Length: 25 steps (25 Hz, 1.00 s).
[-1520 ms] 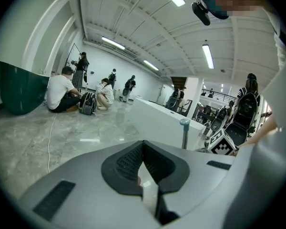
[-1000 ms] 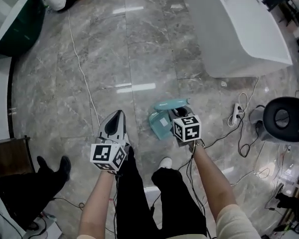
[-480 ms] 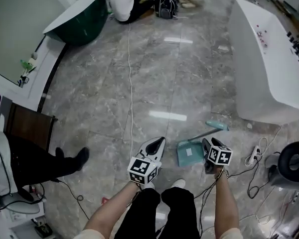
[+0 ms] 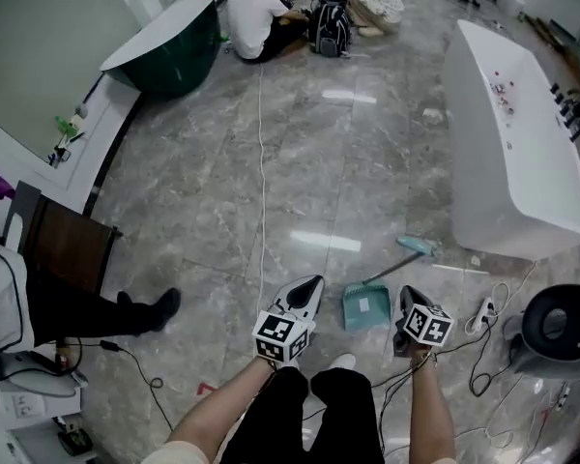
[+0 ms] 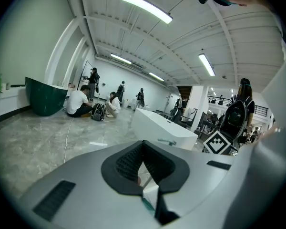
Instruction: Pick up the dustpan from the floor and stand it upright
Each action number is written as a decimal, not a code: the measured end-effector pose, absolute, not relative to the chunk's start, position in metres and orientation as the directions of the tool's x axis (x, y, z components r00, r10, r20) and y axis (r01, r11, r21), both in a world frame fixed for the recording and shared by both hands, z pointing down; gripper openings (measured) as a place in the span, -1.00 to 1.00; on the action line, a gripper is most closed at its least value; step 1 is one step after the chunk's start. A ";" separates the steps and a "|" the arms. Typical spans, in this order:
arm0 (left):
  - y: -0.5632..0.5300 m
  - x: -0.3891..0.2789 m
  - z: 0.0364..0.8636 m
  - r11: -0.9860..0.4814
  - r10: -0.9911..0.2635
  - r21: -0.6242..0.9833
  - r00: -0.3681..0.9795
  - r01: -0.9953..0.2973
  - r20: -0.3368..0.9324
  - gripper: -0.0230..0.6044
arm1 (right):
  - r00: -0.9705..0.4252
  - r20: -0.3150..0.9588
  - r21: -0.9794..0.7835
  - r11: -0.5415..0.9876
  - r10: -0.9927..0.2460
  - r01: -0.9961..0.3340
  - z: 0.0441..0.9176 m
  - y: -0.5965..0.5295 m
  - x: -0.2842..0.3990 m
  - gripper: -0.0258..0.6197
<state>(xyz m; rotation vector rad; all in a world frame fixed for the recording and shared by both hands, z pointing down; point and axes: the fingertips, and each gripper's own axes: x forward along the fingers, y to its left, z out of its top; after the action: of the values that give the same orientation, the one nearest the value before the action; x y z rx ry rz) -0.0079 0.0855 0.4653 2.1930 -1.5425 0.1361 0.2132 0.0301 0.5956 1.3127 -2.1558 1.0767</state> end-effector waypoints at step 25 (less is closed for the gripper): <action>0.128 -0.054 0.147 -0.217 -0.949 0.259 0.265 -0.941 0.171 -0.90 | -0.556 0.383 -0.297 0.472 -0.738 -0.830 0.162 0.089 0.144 -0.87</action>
<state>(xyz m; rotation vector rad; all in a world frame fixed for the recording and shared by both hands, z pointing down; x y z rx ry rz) -0.0537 0.1276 0.1469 2.2323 -1.7348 -0.0347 0.1443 0.0892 0.1623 1.3591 -2.5160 0.6759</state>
